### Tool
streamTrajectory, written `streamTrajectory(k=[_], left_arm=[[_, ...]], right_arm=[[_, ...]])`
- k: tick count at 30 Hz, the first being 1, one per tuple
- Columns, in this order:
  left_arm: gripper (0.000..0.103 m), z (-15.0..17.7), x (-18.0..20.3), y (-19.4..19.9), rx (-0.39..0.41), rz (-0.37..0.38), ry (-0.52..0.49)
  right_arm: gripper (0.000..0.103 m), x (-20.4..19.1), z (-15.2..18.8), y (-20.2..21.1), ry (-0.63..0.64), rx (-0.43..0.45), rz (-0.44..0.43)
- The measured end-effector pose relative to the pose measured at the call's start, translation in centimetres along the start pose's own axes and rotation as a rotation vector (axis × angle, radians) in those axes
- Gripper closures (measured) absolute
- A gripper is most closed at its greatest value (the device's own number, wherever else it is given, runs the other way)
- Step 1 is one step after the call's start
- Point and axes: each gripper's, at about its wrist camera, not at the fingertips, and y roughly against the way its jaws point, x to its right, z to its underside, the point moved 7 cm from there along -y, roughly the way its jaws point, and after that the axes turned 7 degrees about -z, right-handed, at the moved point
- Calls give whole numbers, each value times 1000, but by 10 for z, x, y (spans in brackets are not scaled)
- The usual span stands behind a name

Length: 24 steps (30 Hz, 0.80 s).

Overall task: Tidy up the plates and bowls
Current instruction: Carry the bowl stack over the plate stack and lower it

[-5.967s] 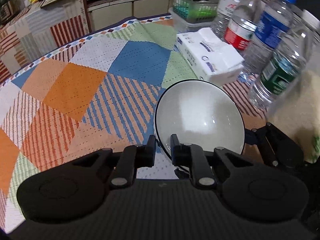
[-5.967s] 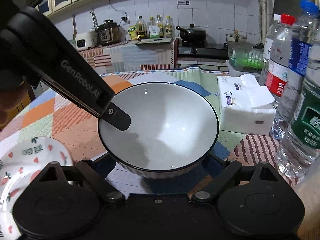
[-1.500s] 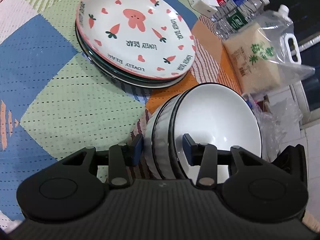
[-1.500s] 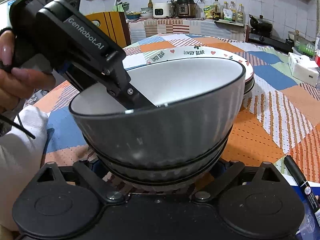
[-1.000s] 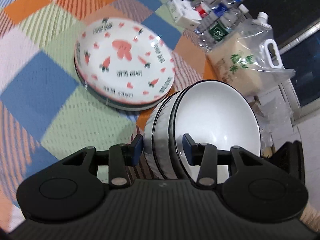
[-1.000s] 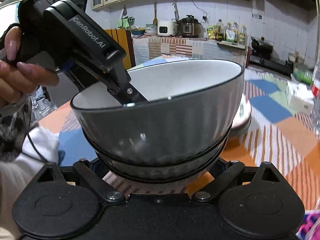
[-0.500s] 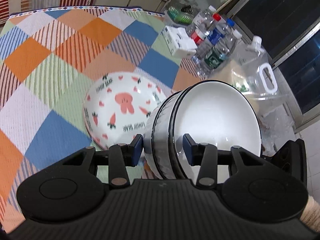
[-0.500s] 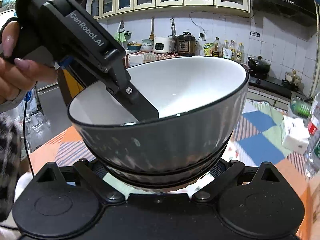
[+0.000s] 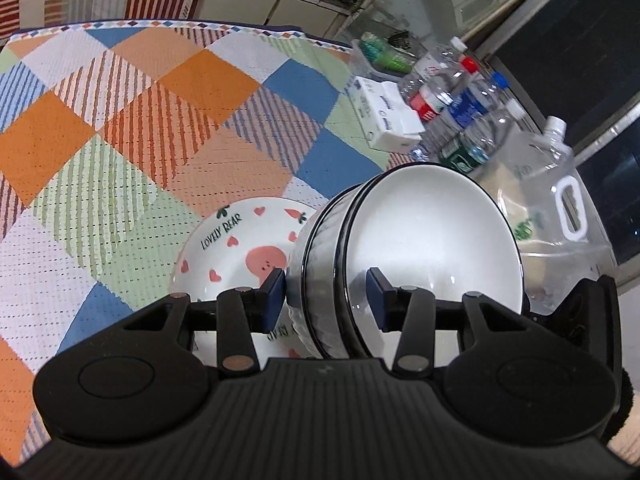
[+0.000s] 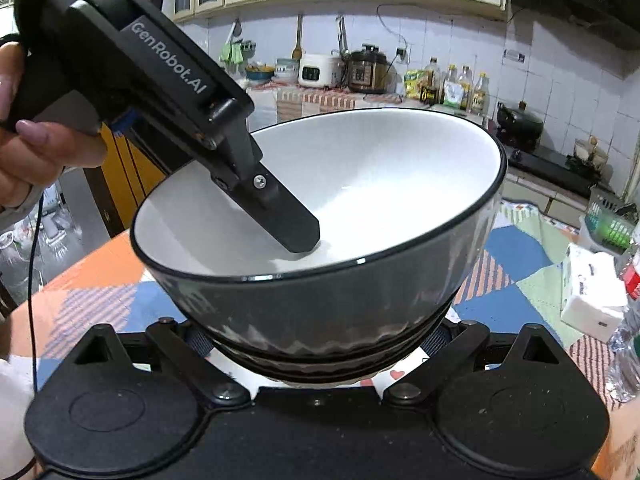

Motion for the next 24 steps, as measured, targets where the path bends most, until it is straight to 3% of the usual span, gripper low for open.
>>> streamTrajectory(k=[12, 18, 24], left_arm=[[61, 3, -30, -55, -55, -43, 22], [60, 13, -41, -71, -78, -33, 63], [59, 14, -49, -76, -72, 0, 122]], right_arm=[[4, 17, 24, -49, -119, -73, -17], [5, 14, 34, -62, -124, -131, -6], [4, 13, 34, -59, -119, -129, 18]])
